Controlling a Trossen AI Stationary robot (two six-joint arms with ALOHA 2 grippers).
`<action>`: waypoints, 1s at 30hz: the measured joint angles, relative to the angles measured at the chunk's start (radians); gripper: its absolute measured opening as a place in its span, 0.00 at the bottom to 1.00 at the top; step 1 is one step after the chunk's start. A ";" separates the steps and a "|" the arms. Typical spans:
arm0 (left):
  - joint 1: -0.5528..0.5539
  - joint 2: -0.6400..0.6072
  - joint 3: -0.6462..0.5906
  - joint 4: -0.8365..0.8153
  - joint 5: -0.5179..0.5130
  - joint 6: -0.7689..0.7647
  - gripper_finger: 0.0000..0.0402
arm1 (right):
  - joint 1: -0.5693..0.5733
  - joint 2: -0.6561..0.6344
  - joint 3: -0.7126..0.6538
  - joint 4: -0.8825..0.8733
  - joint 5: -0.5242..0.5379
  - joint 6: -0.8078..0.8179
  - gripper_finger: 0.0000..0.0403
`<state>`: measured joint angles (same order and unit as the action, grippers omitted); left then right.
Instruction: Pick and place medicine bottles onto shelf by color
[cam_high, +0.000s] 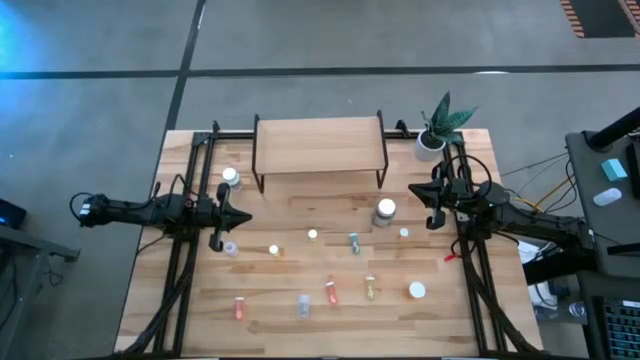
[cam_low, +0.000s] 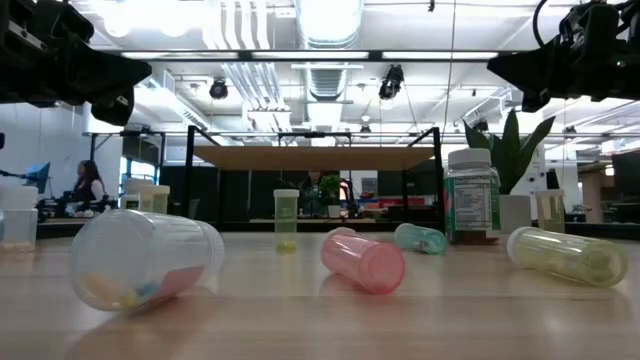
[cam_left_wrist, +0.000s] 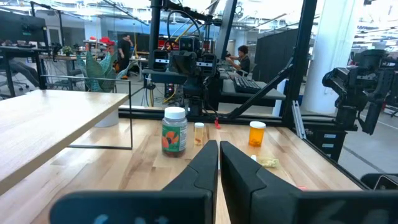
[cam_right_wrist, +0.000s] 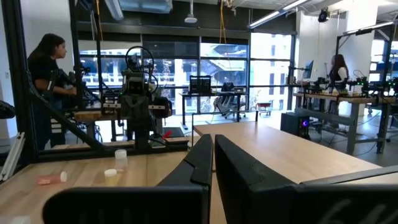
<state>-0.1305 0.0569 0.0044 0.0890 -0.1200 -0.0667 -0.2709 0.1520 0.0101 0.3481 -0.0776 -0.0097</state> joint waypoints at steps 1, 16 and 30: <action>0.000 0.000 0.000 0.000 0.000 0.000 0.00 | 0.000 0.000 0.000 0.000 0.000 0.000 0.02; 0.000 0.000 0.000 0.000 0.000 0.000 0.00 | 0.000 0.000 0.000 0.000 0.000 0.001 0.02; 0.000 0.000 0.000 0.009 0.000 -0.006 0.00 | 0.000 0.000 0.000 0.000 0.000 0.002 0.02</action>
<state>-0.1307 0.0566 0.0044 0.0978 -0.1196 -0.0728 -0.2708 0.1520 0.0101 0.3481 -0.0776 -0.0082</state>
